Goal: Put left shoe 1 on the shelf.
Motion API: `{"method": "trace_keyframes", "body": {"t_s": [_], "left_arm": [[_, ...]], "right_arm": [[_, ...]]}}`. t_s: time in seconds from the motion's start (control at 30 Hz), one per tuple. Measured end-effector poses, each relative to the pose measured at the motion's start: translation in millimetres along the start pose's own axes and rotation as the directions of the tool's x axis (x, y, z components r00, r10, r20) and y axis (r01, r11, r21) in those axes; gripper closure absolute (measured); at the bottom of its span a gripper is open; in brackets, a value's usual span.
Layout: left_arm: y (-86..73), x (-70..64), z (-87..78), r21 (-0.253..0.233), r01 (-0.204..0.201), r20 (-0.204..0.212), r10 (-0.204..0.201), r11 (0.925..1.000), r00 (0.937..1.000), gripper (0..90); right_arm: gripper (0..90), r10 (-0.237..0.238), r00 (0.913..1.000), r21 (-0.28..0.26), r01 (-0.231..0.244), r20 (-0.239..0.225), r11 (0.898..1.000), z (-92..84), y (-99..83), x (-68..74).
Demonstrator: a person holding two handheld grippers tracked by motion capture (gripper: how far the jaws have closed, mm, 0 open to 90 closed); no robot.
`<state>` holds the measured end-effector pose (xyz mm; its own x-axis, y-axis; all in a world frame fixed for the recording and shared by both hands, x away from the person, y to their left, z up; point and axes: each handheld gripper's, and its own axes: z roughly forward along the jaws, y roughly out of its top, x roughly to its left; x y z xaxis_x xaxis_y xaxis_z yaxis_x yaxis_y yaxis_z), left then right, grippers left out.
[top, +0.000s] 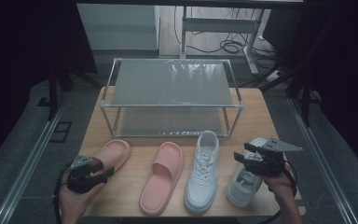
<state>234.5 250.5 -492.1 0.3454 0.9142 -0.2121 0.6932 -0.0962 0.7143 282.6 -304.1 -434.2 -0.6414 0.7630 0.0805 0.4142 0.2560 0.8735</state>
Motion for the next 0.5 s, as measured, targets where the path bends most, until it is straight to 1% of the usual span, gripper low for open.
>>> {"method": "trace_keyframes", "body": {"t_s": [0.07,0.17,0.3,0.33,0.4,0.47,0.5], "left_arm": [[-1.9,1.6,6.8,0.007,0.011,0.003,-0.011,0.9999,0.9999,46.7],[-3.3,0.2,14.7,0.02,0.0,0.001,0.0,0.9998,1.0,49.9],[-3.9,1.3,20.5,0.02,-0.008,-0.03,0.009,0.9998,0.9995,55.0],[-4.3,1.9,21.3,0.017,-0.004,-0.034,0.004,0.9998,0.9994,57.0],[-5.0,2.7,23.1,0.015,-0.008,-0.039,0.008,0.9999,0.9992,63.8],[-5.5,2.8,24.0,0.014,-0.023,-0.058,0.024,0.9996,0.998,70.9],[-5.6,3.3,24.0,0.011,-0.026,-0.056,0.026,0.9996,0.9981,73.7]], "right_arm": [[39.1,-0.003,1.0,0.005,0.003,-0.002,1.0,1.1,0.1,0.6],[39.1,-0.005,1.0,0.007,0.005,-0.006,1.0,3.4,0.5,1.6],[39.0,-0.005,0.9999,0.016,0.006,-0.011,1.0,6.5,0.1,2.5],[39.0,-0.008,0.9999,0.018,0.008,-0.012,1.0,6.7,0.1,2.7],[39.0,-0.008,0.9998,0.019,0.009,-0.015,1.0,6.9,0.0,2.7],[39.1,-0.007,0.9999,0.019,0.007,-0.014,1.0,6.8,-0.2,2.2],[39.1,-0.006,0.9999,0.019,0.006,-0.014,1.0,6.6,-0.2,1.8]]}}
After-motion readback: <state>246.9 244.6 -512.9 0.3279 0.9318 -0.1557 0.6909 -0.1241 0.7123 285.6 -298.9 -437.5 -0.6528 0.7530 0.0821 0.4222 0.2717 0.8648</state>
